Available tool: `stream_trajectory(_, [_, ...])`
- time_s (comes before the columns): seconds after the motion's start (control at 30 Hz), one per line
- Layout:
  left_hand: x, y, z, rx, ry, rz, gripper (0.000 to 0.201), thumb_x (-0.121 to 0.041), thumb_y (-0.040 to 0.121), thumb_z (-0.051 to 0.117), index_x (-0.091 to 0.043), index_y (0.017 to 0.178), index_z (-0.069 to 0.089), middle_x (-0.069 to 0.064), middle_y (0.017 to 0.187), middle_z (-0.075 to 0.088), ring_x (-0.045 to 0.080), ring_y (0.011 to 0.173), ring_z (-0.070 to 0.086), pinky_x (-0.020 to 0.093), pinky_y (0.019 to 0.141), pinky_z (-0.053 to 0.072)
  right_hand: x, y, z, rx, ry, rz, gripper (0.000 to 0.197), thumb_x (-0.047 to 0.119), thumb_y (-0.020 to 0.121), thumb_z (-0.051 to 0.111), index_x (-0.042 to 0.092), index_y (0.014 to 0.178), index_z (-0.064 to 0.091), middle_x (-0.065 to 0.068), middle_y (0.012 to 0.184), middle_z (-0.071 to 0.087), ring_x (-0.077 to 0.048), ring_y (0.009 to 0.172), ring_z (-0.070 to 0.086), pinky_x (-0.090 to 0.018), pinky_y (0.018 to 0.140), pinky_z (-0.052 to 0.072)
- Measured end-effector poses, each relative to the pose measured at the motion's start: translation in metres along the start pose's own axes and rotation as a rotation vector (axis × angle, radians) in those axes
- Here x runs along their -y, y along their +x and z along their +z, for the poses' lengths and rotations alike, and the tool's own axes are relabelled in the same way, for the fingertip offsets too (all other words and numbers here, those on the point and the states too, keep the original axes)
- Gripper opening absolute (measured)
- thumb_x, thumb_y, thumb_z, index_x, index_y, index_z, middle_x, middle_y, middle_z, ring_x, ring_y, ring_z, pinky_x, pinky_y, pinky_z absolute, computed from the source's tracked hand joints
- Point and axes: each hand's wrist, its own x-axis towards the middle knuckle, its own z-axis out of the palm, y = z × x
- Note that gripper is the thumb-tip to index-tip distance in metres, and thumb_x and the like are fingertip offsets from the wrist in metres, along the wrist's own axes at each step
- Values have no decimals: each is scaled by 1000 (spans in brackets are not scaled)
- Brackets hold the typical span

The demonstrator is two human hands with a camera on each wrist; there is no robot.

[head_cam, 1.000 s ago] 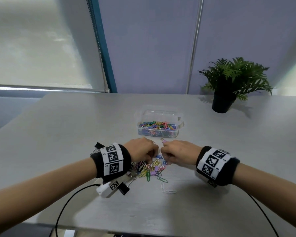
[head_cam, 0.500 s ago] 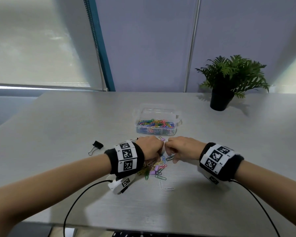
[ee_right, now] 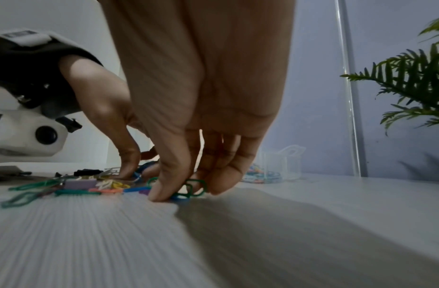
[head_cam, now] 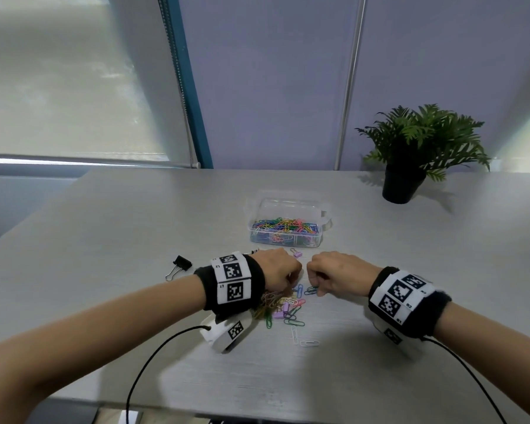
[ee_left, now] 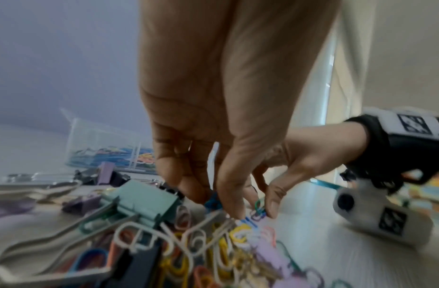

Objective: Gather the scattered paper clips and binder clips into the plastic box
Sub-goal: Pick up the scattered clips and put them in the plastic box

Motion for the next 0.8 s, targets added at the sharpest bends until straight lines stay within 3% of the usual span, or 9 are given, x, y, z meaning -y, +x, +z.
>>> stream_trajectory(0.13, [12, -2, -12, 20, -216, 10, 13, -11, 88, 57, -9, 101, 61, 5, 104, 68, 11, 85, 53, 20, 71, 41, -1, 0, -1, 14, 16, -4, 20, 21, 79, 68, 24, 75, 49, 6, 81, 55, -14, 77, 49, -30, 69, 42])
stream_trajectory(0.27, [26, -4, -12, 36, -387, 15, 4, -14, 87, 61, -13, 91, 61, 7, 92, 68, 11, 73, 58, 19, 70, 47, -1, -2, -4, 15, 22, -43, 33, 18, 78, 69, 31, 64, 42, 7, 72, 55, -11, 67, 49, -24, 62, 40])
stream_trajectory(0.37, [34, -5, -12, 20, -534, 1, 7, -10, 89, 58, -16, 85, 57, -2, 77, 64, 7, 60, 60, 18, 63, 51, -2, -5, -12, 9, 106, -47, 32, 12, 76, 68, 31, 63, 46, 5, 73, 61, -9, 67, 53, -24, 66, 47])
stream_trajectory(0.5, [48, -2, -35, -108, -578, 32, 8, -9, 91, 52, -14, 91, 58, 0, 83, 62, 11, 66, 62, 17, 64, 52, -8, 2, -44, -157, 349, 1, 21, 3, 77, 67, 20, 74, 57, 5, 69, 61, 1, 58, 54, -10, 57, 45])
stream_trajectory(0.6, [58, 8, -59, -254, -586, 23, 11, -6, 90, 53, -12, 96, 61, 0, 84, 63, 8, 69, 61, 11, 62, 50, -14, 21, -69, -332, 487, 55, 19, -1, 79, 66, 16, 76, 58, 3, 66, 61, -4, 53, 60, -15, 49, 49])
stream_trajectory(0.7, [65, 24, -73, -356, -581, -42, 16, -2, 89, 53, -4, 102, 63, 8, 92, 65, 16, 76, 63, 12, 66, 53, -16, 46, -80, -410, 525, 113, 12, -1, 81, 64, 9, 83, 57, -2, 69, 60, -15, 55, 62, -16, 44, 48])
stream_trajectory(0.8, [65, 35, -73, -387, -466, -118, 23, -2, 89, 54, -6, 110, 62, 13, 109, 67, 20, 89, 63, 18, 73, 51, -12, 66, -78, -376, 475, 188, 8, 5, 83, 65, 6, 89, 60, -11, 83, 65, -19, 65, 63, -23, 58, 54])
